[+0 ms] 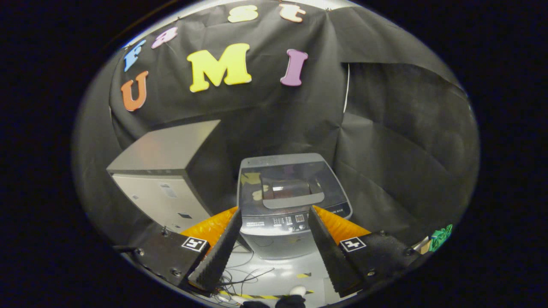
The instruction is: Put the clothes into the washing machine and then close the washing machine lid.
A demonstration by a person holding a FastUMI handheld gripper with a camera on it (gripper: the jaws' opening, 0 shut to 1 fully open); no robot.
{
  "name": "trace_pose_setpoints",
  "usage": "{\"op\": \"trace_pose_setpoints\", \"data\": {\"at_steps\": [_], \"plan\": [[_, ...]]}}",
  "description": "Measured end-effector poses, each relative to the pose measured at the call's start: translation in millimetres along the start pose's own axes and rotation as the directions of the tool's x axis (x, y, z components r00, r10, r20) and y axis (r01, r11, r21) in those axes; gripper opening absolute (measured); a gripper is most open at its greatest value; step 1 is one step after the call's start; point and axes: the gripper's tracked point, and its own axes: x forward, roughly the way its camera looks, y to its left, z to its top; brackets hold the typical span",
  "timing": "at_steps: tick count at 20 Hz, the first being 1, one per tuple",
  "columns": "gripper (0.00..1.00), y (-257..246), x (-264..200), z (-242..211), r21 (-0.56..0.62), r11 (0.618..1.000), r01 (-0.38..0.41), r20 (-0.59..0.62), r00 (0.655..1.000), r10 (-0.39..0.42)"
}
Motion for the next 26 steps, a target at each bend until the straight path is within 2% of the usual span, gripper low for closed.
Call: {"op": "trace_pose_setpoints", "data": {"at_steps": [5, 10, 15, 17, 20, 26], "plan": [[0.98, 8.9, -76.6, 14.3, -0.067, 0.995, -0.069, 0.142, 0.987, 0.078], [0.98, -19.0, -180.0, 7.1, -0.142, 0.984, -0.108, 0.284, 0.948, 0.145], [0.98, -62.9, -294.4, -46.4, -0.199, 0.965, -0.170, 0.380, 0.894, 0.236], [0.98, -80.0, -326.1, -75.7, -0.201, 0.963, -0.178, 0.394, 0.886, 0.246], [0.98, -90.0, -360.9, -108.5, -0.177, 0.958, -0.227, 0.399, 0.873, 0.281], [0.98, -129.3, -373.3, -143.6, -0.120, 0.969, -0.217, 0.400, 0.882, 0.248]]}}
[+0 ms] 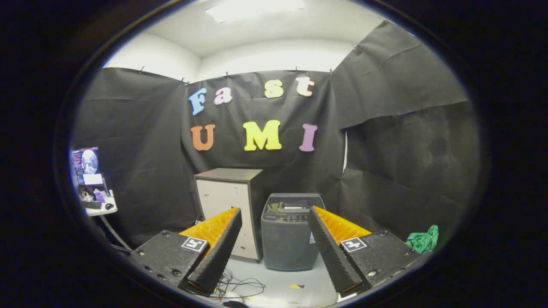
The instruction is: Put the clothes into the washing machine and then close the washing machine lid.
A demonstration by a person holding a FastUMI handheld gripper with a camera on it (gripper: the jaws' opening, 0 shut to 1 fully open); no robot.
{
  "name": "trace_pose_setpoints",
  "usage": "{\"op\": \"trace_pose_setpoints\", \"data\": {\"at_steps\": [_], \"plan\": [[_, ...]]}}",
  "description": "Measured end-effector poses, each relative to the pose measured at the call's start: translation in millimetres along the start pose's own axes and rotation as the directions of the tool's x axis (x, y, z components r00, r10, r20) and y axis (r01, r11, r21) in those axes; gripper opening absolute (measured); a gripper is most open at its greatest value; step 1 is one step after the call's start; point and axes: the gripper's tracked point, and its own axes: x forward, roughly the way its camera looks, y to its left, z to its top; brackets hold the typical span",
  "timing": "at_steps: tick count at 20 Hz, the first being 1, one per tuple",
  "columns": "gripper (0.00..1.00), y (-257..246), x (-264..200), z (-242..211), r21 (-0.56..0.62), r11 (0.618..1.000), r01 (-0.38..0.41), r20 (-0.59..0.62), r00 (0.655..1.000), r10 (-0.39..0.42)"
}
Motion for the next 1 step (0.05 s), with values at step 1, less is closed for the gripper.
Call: {"op": "trace_pose_setpoints", "data": {"at_steps": [1], "plan": [[0.98, -6.0, -2.1, -2.5, 0.000, 1.000, 0.014, -0.003, 1.000, -0.014]]}}
